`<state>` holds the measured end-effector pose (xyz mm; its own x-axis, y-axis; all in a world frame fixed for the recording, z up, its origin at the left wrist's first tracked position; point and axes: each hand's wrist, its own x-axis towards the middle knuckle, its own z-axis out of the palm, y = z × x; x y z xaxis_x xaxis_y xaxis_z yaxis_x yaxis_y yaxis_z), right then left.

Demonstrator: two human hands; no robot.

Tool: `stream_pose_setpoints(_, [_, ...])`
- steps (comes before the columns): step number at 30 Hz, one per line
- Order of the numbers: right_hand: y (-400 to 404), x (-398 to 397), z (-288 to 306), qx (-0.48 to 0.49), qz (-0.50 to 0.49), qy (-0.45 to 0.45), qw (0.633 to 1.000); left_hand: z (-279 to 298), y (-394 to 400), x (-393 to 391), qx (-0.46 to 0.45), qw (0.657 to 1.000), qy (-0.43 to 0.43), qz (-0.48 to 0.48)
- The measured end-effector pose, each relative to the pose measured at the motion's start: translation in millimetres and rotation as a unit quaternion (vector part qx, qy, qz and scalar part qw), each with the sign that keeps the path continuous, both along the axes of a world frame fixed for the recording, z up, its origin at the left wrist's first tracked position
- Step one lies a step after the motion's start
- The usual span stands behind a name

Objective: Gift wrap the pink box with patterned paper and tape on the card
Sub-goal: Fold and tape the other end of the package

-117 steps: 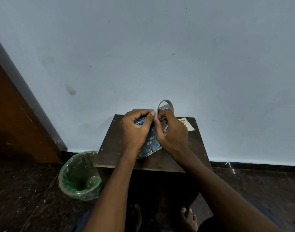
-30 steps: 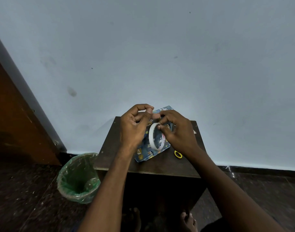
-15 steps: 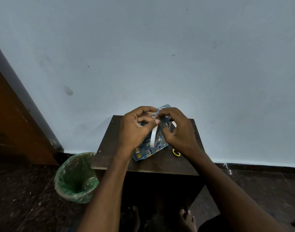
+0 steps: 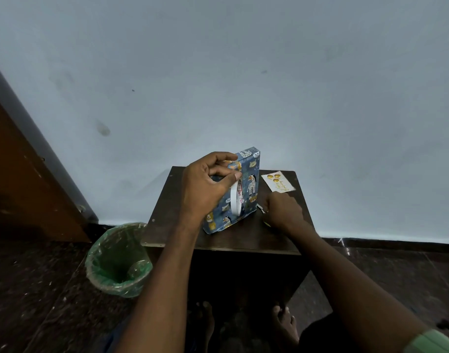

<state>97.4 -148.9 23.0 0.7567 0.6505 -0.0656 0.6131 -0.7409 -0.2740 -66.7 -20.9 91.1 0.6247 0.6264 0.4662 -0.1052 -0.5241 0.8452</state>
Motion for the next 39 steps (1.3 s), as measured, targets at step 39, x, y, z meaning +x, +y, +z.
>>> stream_pose_setpoints(39, [-34.1,27.4,65.4,0.292,0.097,0.088,0.947,-6.2,6.7,3.3,0.016,1.0,-0.017,-0.012])
